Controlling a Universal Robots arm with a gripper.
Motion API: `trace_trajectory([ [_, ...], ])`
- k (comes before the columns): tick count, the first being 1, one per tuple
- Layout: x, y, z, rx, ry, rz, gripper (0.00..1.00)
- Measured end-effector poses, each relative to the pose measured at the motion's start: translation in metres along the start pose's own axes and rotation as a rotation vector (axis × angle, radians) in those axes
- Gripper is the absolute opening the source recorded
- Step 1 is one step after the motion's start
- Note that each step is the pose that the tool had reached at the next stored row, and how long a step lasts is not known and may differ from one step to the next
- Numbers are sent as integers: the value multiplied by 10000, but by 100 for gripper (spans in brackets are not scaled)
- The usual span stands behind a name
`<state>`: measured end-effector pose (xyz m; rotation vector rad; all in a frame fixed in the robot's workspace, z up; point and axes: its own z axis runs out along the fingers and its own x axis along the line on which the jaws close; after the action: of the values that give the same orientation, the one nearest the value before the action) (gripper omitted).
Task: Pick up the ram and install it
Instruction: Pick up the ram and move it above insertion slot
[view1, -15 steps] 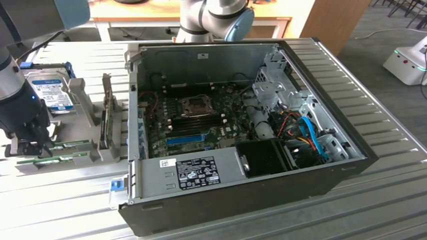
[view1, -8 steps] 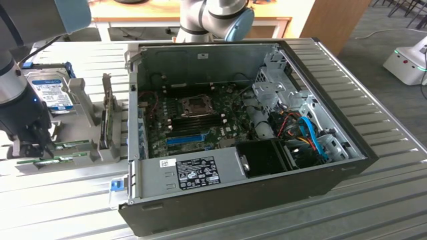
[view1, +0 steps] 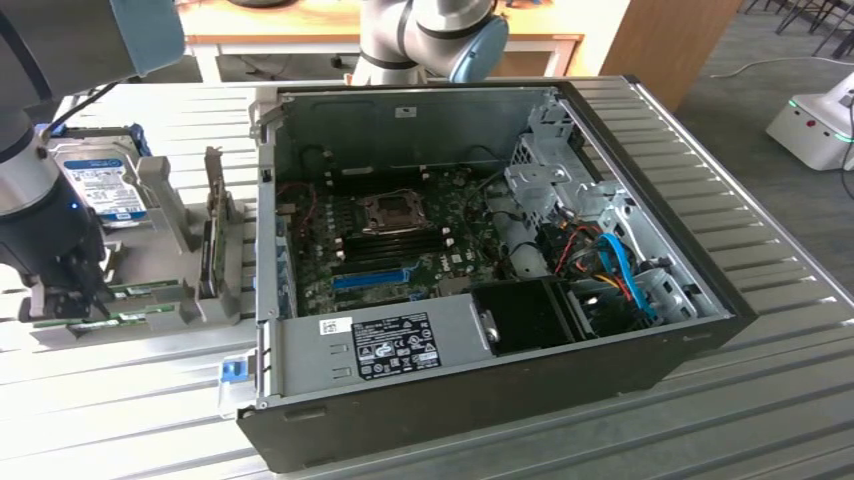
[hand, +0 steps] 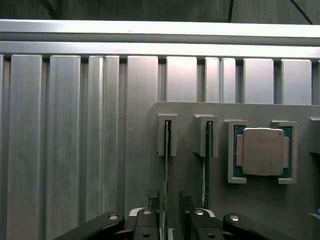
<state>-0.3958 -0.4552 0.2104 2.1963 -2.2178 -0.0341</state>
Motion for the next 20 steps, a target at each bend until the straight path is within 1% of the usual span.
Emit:
trace_trajectory([
  [5,1,-1,37,-1,0,0,30],
  [11,0,-3,41,2,-2,0,30],
  [20,0,-81,38,-1,-1,0,30],
])
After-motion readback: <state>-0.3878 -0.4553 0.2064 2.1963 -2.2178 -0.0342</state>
